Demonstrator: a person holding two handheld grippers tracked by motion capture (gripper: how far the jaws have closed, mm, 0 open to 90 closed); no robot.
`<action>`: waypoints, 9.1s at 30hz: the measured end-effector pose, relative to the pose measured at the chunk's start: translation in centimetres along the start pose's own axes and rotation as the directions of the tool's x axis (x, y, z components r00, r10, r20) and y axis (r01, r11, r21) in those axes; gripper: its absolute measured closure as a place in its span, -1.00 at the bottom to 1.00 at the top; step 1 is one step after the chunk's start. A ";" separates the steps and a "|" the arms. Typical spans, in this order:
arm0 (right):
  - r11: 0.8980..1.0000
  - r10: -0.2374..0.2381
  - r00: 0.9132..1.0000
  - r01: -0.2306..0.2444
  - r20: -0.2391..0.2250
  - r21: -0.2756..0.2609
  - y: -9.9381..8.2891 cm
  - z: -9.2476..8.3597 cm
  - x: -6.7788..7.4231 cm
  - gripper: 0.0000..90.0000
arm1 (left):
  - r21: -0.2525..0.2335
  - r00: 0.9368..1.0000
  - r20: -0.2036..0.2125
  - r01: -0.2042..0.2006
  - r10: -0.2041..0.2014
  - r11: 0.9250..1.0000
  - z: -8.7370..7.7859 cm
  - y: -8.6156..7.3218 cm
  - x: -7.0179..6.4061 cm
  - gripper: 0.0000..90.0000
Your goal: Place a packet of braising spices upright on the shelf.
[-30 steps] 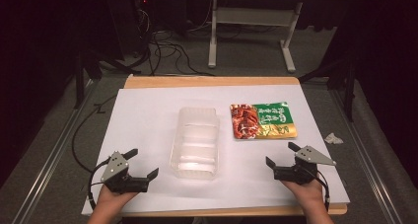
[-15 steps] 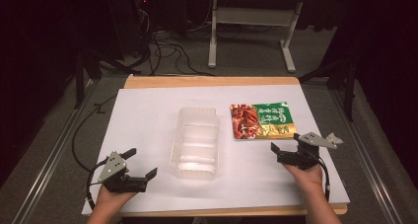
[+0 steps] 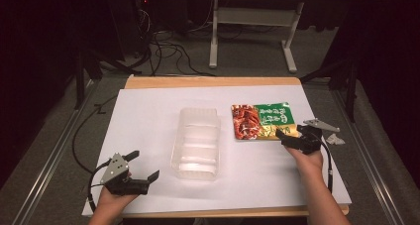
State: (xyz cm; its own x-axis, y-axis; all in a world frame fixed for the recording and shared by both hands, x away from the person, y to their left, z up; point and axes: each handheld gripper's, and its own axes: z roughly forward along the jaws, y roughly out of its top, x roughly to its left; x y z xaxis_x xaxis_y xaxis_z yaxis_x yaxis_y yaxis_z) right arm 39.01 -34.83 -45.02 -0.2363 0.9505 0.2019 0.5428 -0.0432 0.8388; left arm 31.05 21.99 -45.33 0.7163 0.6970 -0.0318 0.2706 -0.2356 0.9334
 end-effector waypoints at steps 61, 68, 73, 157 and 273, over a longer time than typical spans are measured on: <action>0.942 0.335 0.933 -0.328 -0.131 0.078 -0.4 3.3 -2.6 0.26 | 0.041 0.998 0.044 -0.048 0.046 0.998 0.6 -0.3 -0.6 -0.92; 0.950 0.311 0.945 -0.309 -0.102 0.037 0.1 3.3 -2.3 0.65 | 0.048 0.998 0.045 -0.054 0.052 0.997 0.7 -0.3 -0.7 -0.92; 0.960 0.279 0.958 -0.279 -0.065 0.012 0.6 3.2 -2.0 0.99 | 0.046 0.998 0.045 -0.053 0.051 0.998 0.6 -0.3 -0.7 -0.92; 0.946 -0.189 0.959 0.120 -0.210 -0.301 0.9 -13.5 4.2 0.90 | 0.037 0.999 0.016 -0.043 0.042 0.998 0.5 -0.2 -0.4 -0.93; 0.920 -0.346 0.813 0.196 -0.469 -0.340 5.4 -6.8 17.3 1.00 | 0.009 1.000 0.017 -0.026 0.025 1.000 0.2 -0.1 -0.2 -0.92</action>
State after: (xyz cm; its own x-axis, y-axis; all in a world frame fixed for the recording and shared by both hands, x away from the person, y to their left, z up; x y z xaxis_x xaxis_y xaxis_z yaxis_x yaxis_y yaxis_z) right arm 32.37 -20.73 -33.51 -0.7579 0.6429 0.1106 0.1790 0.0419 0.9830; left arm 31.00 21.73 -45.51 0.7339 0.6791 -0.0142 0.2581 -0.2595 0.9306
